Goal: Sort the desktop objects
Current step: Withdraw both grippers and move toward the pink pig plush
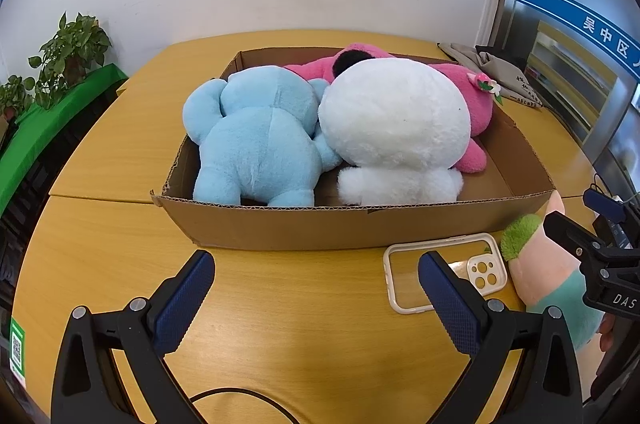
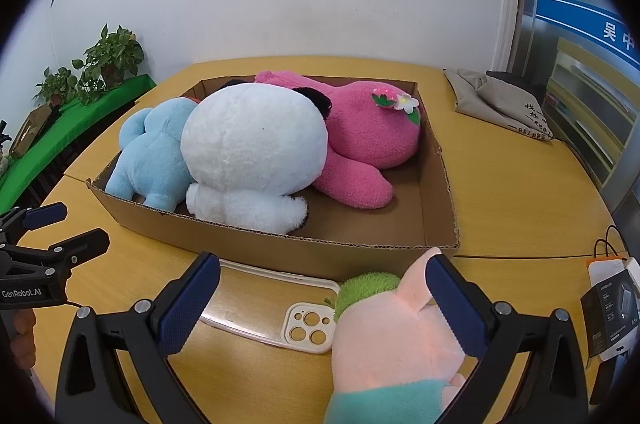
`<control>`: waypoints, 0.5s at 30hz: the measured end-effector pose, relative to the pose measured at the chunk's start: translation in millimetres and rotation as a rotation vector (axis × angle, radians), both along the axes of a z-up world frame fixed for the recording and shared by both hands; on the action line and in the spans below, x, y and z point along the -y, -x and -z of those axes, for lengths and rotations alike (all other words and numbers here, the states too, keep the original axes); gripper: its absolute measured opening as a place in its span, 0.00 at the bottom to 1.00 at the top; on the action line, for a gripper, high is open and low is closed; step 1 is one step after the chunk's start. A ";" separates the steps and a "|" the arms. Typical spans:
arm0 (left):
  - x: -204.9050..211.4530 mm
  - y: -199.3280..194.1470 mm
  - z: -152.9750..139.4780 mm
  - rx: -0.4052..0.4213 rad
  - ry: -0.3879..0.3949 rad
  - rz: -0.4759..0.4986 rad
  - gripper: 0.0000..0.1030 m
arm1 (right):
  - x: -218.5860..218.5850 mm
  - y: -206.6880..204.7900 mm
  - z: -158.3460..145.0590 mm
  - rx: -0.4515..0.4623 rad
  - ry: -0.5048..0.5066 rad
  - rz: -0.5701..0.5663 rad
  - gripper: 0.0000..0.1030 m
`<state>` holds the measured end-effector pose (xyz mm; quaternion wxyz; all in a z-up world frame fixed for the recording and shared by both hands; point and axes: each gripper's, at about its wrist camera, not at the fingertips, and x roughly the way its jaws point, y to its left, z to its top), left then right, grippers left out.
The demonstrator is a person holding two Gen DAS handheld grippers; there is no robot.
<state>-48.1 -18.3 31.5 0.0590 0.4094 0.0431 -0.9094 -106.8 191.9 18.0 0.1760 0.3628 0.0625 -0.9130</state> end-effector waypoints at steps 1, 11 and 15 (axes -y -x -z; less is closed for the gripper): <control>-0.6 -0.3 -0.3 -0.001 -0.001 0.001 1.00 | -0.1 -0.4 -0.4 -0.001 0.001 0.000 1.00; -13.2 -2.8 -4.2 -0.023 -0.039 0.046 1.00 | -7.7 -4.8 -6.4 -0.017 0.019 0.001 1.00; -19.7 -1.4 -2.6 -0.012 -0.048 0.048 1.00 | -14.7 -7.9 -7.3 -0.017 0.029 0.005 1.00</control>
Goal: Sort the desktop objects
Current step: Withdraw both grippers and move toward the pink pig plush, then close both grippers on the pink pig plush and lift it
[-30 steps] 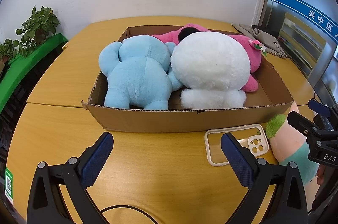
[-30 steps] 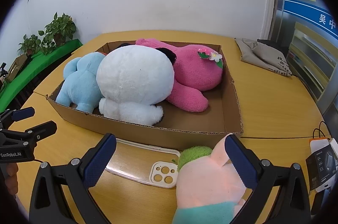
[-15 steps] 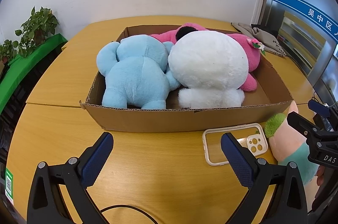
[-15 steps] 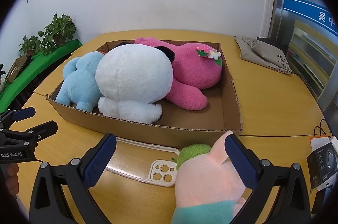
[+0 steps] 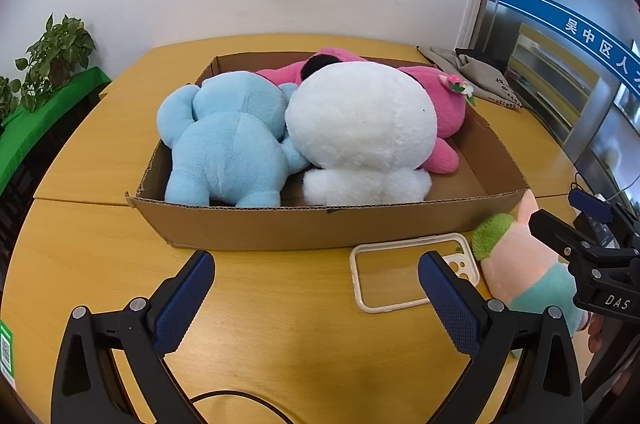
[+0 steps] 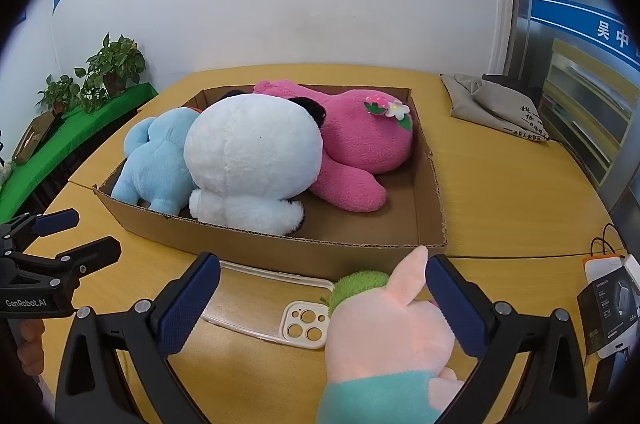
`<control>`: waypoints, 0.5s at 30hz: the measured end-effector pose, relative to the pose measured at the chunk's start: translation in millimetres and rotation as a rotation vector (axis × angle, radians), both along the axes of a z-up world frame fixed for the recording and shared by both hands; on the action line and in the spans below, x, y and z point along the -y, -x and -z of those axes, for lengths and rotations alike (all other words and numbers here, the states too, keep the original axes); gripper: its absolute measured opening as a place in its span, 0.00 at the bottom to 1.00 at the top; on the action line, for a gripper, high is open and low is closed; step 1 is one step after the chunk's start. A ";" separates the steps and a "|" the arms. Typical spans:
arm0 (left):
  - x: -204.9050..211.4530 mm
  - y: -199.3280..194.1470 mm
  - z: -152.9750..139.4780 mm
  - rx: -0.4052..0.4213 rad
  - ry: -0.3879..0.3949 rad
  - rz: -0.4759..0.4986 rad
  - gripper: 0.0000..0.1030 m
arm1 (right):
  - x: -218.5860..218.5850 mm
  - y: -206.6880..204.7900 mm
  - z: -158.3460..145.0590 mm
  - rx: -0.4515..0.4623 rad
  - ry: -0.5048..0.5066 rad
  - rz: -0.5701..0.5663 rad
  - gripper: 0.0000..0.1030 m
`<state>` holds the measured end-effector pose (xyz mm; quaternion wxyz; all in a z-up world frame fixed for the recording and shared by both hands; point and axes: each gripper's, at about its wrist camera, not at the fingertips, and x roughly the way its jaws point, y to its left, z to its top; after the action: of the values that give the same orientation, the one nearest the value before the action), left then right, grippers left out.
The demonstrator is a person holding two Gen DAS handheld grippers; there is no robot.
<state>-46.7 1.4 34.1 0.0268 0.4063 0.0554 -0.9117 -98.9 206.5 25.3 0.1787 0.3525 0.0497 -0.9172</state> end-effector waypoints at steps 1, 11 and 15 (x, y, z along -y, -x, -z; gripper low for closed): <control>-1.8 0.8 1.0 0.005 -0.009 0.004 1.00 | -2.1 -1.3 0.0 -0.001 0.002 0.002 1.00; -48.6 23.8 22.4 0.106 -0.155 0.170 1.00 | -59.0 -30.2 5.1 0.004 -0.012 0.039 1.00; -83.0 43.6 36.1 0.158 -0.239 0.267 1.00 | -87.9 -43.2 30.9 0.090 -0.054 0.049 1.00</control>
<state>-90.3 84.4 -2.0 -0.1384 0.4807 0.1067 -0.8593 -55.7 294.5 -5.6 0.1489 0.3994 0.0576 -0.9028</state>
